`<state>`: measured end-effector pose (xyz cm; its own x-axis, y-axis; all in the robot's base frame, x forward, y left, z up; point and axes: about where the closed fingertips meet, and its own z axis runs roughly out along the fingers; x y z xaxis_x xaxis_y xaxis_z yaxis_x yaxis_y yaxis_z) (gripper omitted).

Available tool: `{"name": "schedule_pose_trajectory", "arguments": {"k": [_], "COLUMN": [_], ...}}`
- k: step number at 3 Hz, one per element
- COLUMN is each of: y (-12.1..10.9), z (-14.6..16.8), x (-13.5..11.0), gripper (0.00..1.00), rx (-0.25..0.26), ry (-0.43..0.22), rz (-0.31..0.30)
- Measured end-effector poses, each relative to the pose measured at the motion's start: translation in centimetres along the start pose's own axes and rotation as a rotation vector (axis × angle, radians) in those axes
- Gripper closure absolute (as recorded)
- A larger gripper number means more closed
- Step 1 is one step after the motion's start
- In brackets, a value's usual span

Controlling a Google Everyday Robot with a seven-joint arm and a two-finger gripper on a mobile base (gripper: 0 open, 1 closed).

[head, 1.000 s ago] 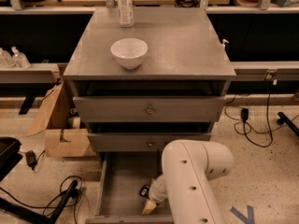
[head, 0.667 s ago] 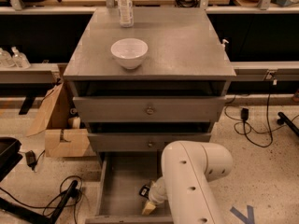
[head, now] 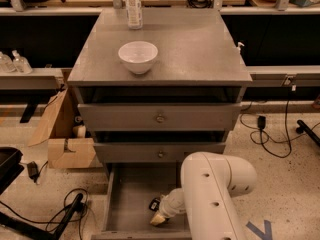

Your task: Pick rxbar chocolate from bottom drawer and place on counter

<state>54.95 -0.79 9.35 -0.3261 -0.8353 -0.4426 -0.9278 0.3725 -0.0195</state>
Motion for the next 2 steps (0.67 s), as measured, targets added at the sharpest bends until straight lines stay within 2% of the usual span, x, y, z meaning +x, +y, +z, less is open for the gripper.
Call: {"name": "schedule_pose_trajectory", "arguments": {"k": [1, 2], "y": [-0.01, 0.00], "z": [-0.81, -1.23], "x": [-0.41, -0.62], "gripper": [0.81, 1.00], "rx": [0.000, 0.000], "ry": [0.000, 0.000], "rz": [0.000, 0.000]}}
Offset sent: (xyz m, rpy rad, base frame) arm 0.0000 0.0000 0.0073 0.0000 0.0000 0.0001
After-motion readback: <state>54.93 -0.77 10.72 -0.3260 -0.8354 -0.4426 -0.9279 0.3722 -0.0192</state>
